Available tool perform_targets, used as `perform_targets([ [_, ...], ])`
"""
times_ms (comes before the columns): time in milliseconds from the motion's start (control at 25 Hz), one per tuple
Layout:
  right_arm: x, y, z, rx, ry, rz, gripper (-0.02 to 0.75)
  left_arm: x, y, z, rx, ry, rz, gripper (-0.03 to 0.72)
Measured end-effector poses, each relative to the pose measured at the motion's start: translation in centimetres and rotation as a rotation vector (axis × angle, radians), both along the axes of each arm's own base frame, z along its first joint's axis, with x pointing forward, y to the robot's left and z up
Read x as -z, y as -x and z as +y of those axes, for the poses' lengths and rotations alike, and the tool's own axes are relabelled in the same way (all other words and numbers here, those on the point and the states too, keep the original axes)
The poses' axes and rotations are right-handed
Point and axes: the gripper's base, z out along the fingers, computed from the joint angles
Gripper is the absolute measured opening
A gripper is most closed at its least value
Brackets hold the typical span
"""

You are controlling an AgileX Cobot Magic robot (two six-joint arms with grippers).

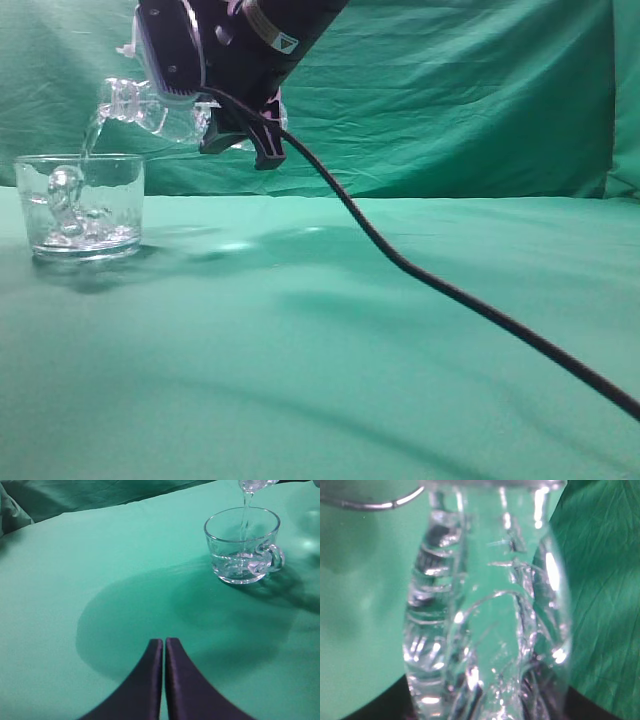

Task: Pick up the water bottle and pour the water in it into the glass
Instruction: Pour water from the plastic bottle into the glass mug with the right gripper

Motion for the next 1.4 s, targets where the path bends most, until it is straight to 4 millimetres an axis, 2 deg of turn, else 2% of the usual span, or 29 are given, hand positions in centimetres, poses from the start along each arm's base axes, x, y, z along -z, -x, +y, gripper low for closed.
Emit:
perform_targets([
  [560, 0.0, 0.0, 0.0, 0.016, -0.026, 0.021, 0.321, 0.0, 0.0, 0.0, 0.0, 0.0, 0.0, 0.0],
  [640, 0.0, 0.0, 0.0, 0.057, -0.092, 0.073, 0.321, 0.0, 0.0, 0.0, 0.0, 0.0, 0.0, 0.0],
  [1080, -0.2, 0.0, 0.0, 0.414, -0.682, 0.539, 0.321, 0.0, 0.0, 0.0, 0.0, 0.0, 0.0, 0.0],
  [1200, -1.9, 0.3, -0.2, 0.491, -0.866, 0.651, 0.321, 0.0, 0.0, 0.0, 0.0, 0.0, 0.0, 0.0],
  [1400, -7.6, 1.5, -1.1, 0.502, -1.077, 0.707, 0.321, 0.0, 0.0, 0.0, 0.0, 0.0, 0.0, 0.0],
])
